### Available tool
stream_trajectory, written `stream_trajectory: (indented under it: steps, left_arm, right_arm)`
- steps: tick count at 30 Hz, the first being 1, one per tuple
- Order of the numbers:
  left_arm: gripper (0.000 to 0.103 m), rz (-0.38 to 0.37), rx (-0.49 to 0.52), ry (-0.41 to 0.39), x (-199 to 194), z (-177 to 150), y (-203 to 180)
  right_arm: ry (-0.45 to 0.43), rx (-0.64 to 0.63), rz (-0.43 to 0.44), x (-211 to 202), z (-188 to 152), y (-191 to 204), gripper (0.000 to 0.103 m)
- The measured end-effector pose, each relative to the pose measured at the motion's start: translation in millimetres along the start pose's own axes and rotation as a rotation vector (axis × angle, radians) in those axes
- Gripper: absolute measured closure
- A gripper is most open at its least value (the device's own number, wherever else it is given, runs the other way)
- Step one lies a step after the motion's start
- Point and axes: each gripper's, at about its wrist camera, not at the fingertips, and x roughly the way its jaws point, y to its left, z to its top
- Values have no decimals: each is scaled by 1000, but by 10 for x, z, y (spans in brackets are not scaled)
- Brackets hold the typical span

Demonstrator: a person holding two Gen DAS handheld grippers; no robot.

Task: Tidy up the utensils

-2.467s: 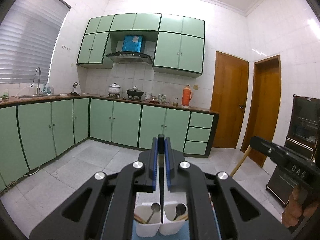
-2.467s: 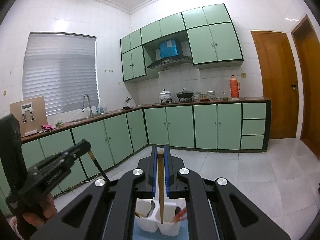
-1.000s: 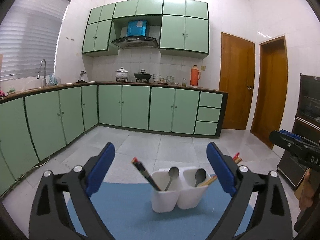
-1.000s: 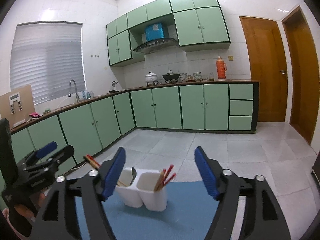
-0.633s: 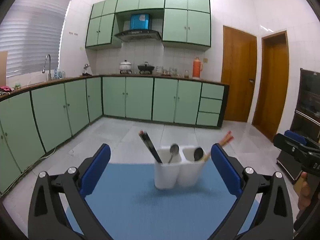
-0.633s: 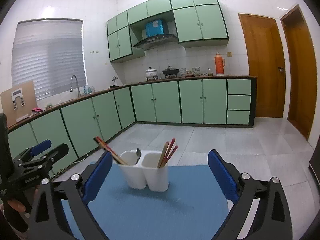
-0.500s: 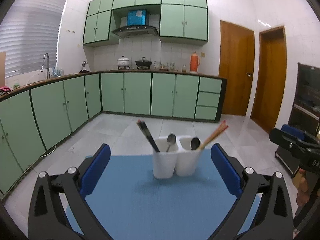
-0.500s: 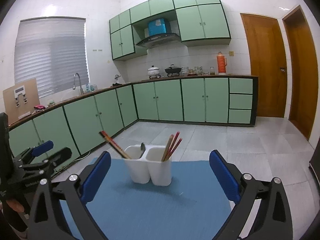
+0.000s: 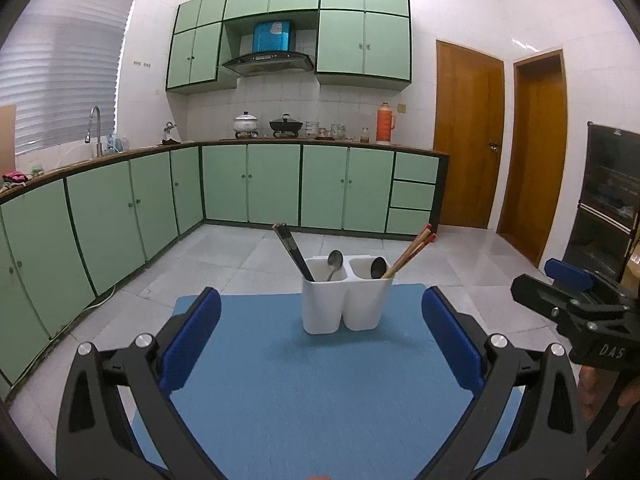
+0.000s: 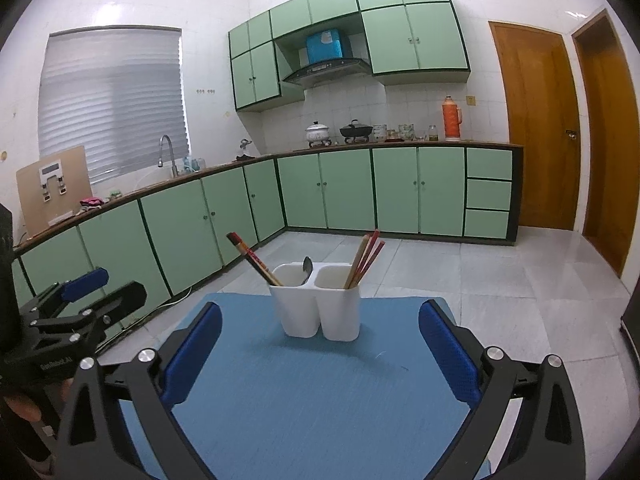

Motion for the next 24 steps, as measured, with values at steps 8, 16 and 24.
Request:
stream_trajectory:
  steps: [8, 16, 24]
  left_arm:
    - [6, 8, 24, -18, -180, -26, -83]
    - [6, 13, 30, -53, -348, -7, -150]
    - [6, 11, 27, -74, -427, 2, -172]
  right_arm:
    - [-21, -30, 6, -167, 29, 75, 6]
    - [-43, -61, 21, -292, 44, 213, 6]
    - [-67, -75, 28, -401, 63, 280, 6]
